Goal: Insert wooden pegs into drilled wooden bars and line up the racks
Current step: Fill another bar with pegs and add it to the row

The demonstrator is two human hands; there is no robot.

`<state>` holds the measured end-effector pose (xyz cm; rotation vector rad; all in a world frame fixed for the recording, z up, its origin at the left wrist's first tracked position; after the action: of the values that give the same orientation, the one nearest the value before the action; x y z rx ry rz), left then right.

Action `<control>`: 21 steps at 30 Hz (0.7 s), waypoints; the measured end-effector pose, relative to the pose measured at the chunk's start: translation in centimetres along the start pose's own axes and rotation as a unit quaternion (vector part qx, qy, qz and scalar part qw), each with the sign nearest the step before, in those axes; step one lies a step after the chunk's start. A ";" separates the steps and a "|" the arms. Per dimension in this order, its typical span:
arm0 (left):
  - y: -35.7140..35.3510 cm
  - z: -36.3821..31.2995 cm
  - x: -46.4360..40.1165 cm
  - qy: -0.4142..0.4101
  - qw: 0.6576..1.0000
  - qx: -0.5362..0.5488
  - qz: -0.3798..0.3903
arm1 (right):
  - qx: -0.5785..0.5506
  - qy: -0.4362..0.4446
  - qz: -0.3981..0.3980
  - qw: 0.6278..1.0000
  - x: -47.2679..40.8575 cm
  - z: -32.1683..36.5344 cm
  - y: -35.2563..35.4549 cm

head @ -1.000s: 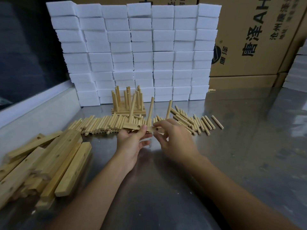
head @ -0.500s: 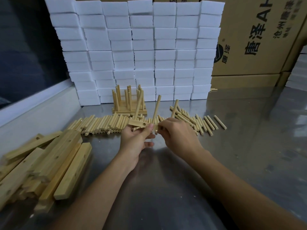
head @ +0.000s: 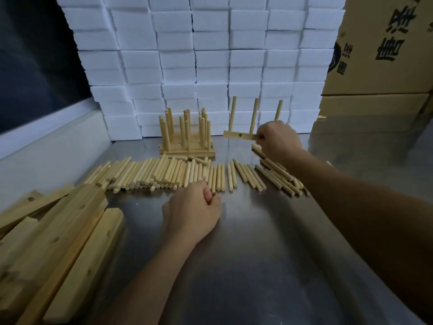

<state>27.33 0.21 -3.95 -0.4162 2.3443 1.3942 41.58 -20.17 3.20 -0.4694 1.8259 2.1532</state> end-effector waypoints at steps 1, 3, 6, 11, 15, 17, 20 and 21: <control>0.0 -0.1 0.1 -0.001 1.000 -0.001 0.001 | 0.011 -0.001 0.004 1.000 -0.9 0.2 -0.6; 0.1 -0.3 0.2 -0.003 1.000 0.001 0.002 | 0.027 0.000 0.008 1.000 -2.7 0.8 -1.7; 0.2 -0.3 0.2 -0.001 1.000 0.006 0.004 | 0.031 0.004 0.014 0.999 -5.1 2.2 -3.4; 0.3 -0.6 0.4 -0.008 1.000 0.013 0.005 | 0.014 -0.019 0.032 0.999 -7.3 2.9 -5.7; 0.3 -0.7 0.5 -0.008 1.000 0.011 0.016 | -0.011 -0.043 0.044 0.998 -7.7 2.3 -7.2; 0.3 -0.7 0.5 -0.005 1.000 0.013 0.017 | -0.021 -0.048 0.041 0.998 -7.8 2.2 -7.5; 0.3 -0.7 0.5 -0.006 1.000 0.014 0.019 | -0.029 -0.050 0.041 0.998 -7.7 2.2 -7.6; 0.3 -0.7 0.5 -0.006 1.000 0.013 0.018 | -0.031 -0.050 0.038 0.998 -7.7 2.2 -7.6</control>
<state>26.61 -0.28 -3.61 -0.3594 2.3690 1.3767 51.56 -16.75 -0.06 -0.3031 1.7549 2.2463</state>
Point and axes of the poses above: each hand's wrist, its own x-axis away from the middle knuckle, its own y-axis out of the back of the hand, z = x × y, the point moved 8 cm from there along -x, towards the middle knuckle, and after that the axes turned 11 degrees about -y, right-handed, at the moved point
